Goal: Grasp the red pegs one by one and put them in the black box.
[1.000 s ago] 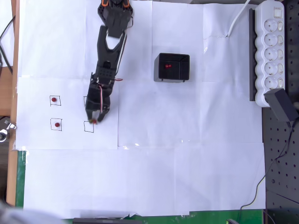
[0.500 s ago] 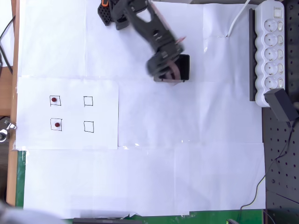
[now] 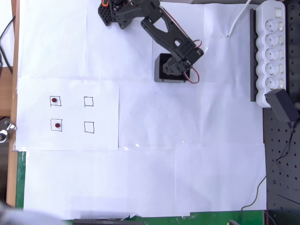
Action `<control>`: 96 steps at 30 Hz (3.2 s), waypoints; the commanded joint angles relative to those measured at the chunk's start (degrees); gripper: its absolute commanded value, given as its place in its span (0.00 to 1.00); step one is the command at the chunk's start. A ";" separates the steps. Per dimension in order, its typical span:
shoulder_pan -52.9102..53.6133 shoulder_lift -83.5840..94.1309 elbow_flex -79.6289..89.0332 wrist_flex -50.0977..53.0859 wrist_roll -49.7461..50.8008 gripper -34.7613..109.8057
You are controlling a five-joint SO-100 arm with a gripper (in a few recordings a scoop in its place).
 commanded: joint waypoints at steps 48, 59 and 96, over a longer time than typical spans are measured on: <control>76.73 -17.05 -74.97 -122.61 20.39 0.37; 77.96 -6.06 -70.66 -135.88 14.15 0.37; 80.95 7.12 -55.11 -134.03 18.98 0.37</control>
